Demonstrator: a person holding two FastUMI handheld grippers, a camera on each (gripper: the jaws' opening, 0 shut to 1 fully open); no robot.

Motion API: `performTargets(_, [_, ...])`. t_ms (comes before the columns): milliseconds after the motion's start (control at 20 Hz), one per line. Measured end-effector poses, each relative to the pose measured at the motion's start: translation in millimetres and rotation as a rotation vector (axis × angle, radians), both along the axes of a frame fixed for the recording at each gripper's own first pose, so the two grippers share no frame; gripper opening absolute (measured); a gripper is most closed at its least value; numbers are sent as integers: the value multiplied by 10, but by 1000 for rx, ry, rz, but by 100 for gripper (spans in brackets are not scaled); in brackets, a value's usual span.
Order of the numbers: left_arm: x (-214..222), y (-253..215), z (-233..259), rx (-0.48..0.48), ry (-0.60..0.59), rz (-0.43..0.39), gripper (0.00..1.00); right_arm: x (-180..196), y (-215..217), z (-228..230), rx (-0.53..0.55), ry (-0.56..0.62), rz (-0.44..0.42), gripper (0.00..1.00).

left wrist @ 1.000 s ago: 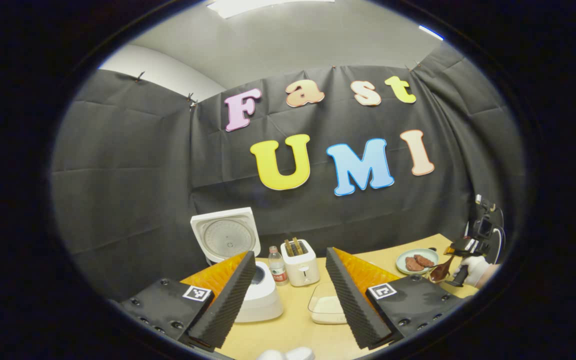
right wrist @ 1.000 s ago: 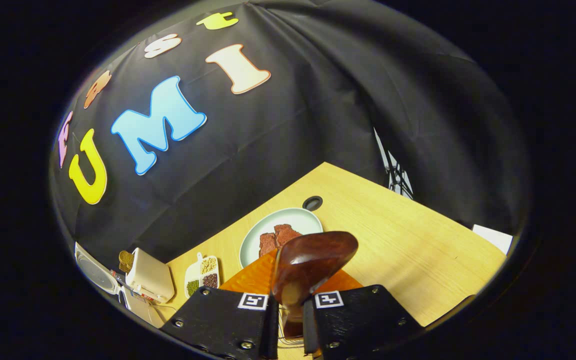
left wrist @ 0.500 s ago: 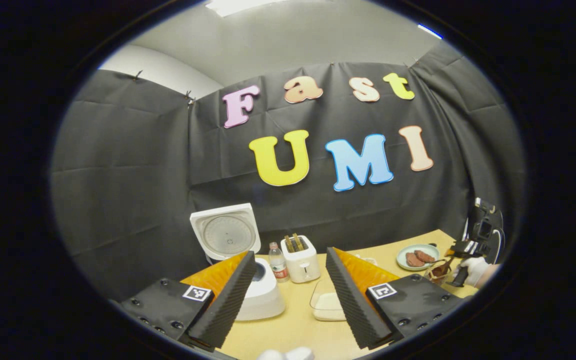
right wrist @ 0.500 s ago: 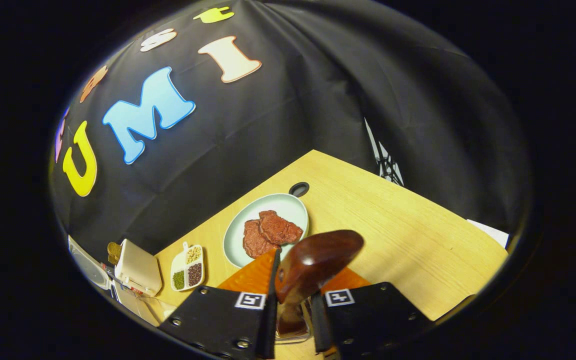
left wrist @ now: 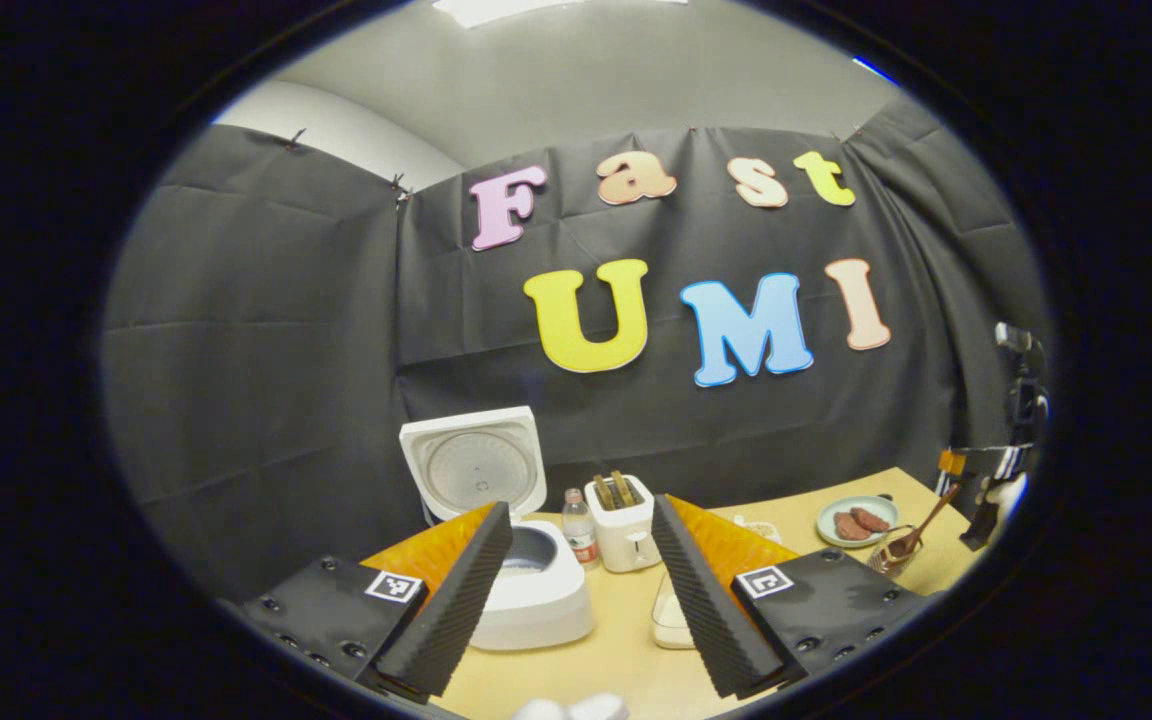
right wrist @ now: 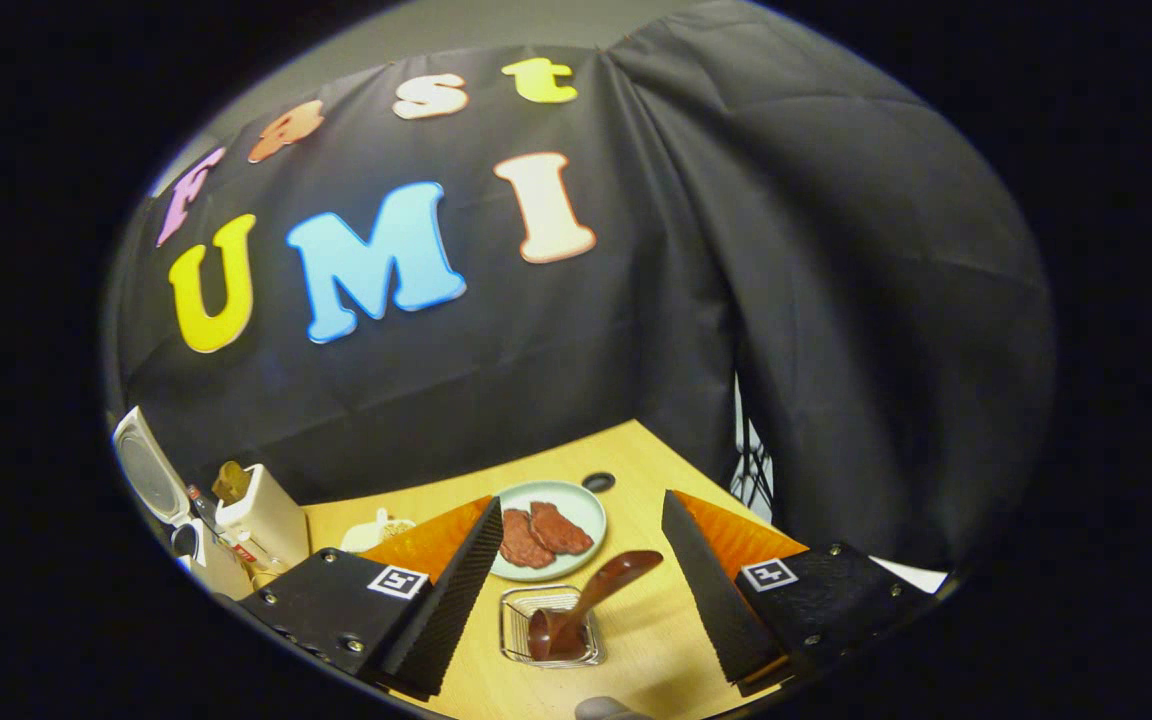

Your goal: Close the left gripper, press the button to open the rice cooker; take a wooden spoon from the chopstick holder with the right hand, scoop a spoonful of rice and pour it into the rice cooker, then put the wooden spoon back into the chopstick holder.

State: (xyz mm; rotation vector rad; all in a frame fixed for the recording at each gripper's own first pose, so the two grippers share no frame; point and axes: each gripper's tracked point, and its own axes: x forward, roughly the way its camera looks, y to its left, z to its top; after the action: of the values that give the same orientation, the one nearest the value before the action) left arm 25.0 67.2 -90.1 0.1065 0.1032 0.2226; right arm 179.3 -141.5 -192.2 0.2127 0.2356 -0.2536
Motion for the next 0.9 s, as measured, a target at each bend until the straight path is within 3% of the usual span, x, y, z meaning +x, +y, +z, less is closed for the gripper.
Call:
performTargets(200, [218,426,221,-15,-43,45,98,-345,617,788,-124,-109,130,98])
performTargets(400, [476,815,382,-41,-56,76,99,-766,1352,1246,-195,-157,254,98])
performTargets(700, [1011,1286,744,-94,-82,99,98,-1197,2181,1451,-201,-157,413,96])
performTargets(900, [1539,1608,1060,-84,-96,118,98,-1298,2396,1352,-216,-113,458,97])
